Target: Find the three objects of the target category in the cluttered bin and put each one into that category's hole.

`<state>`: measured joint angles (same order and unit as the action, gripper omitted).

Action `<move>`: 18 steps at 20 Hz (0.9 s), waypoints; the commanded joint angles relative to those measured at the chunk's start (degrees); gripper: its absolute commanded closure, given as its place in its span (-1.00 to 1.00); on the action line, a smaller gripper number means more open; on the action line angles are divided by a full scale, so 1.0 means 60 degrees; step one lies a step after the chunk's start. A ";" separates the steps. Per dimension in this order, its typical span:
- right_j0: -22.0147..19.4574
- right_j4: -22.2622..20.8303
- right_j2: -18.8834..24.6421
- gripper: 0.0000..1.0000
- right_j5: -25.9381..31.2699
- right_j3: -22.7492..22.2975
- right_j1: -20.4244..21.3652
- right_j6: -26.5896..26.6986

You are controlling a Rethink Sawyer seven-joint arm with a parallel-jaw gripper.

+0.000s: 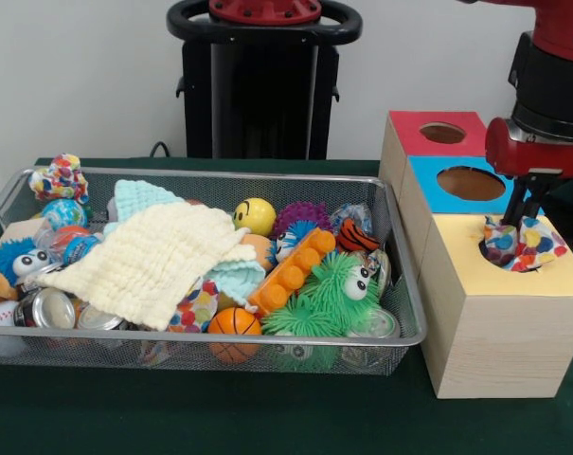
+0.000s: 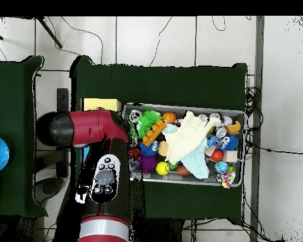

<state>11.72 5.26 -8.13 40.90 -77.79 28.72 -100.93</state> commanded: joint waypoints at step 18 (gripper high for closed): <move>-0.0473 -0.0099 0.1037 1.00 -0.1828 -0.1304 -0.0966 -0.1264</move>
<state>11.71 5.28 -8.06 39.45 -78.37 28.91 -100.93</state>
